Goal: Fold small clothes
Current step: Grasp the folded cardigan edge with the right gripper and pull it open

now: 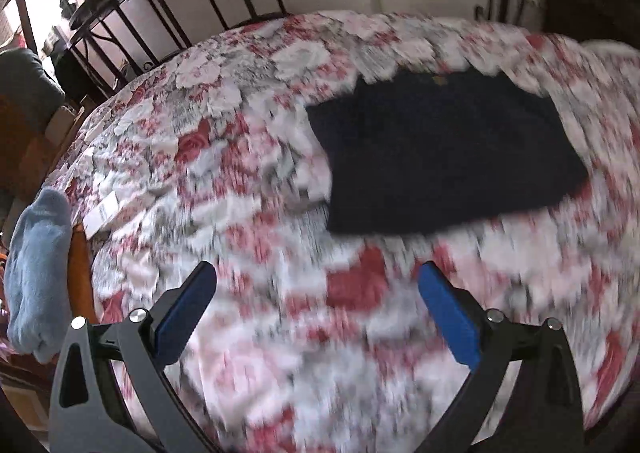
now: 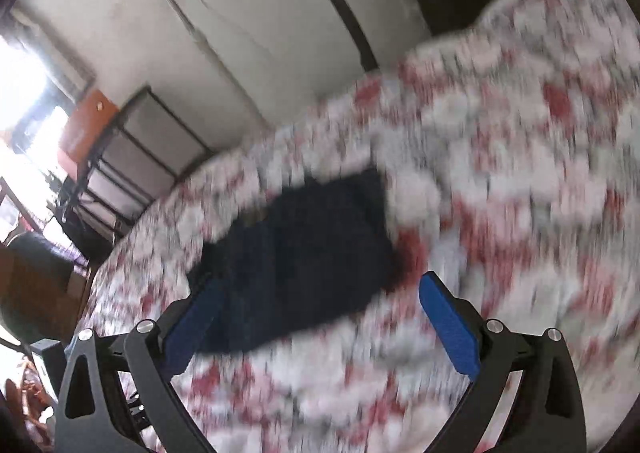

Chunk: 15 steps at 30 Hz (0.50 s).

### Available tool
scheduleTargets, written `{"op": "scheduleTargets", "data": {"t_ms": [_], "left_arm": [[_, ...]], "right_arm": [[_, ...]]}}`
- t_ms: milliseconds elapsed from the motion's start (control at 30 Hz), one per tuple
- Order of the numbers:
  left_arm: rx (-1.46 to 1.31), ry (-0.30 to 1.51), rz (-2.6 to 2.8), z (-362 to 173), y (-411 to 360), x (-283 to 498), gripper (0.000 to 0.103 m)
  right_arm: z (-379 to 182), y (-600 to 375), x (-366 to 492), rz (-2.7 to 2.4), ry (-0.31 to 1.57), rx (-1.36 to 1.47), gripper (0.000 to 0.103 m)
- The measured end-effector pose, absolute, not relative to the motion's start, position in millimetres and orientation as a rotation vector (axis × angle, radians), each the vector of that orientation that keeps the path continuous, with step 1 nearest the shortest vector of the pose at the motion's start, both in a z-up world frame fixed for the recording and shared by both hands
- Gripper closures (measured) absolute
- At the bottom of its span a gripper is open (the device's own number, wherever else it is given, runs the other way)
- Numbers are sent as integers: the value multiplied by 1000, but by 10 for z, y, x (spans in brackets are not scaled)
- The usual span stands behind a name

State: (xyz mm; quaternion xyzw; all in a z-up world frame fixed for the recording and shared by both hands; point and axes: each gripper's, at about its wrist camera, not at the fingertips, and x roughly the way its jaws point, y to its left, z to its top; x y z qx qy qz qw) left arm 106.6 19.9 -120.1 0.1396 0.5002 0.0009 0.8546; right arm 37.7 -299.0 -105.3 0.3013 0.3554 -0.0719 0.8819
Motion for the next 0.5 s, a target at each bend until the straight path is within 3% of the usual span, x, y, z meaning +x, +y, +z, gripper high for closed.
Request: {"op": "scheduleTargets", "data": {"t_ms": [133, 233, 500], "left_arm": [[160, 1073, 20, -1282, 260, 1528, 5], [83, 1145, -12, -1427, 223, 1773, 5], [59, 1238, -95, -1690, -253, 2161, 5]], "right_arm": [[-1162, -3220, 585, -74, 681, 695, 4], [-1444, -3335, 795, -1, 763, 855, 4], [-1664, -3423, 1088, -67, 855, 810, 7]]}}
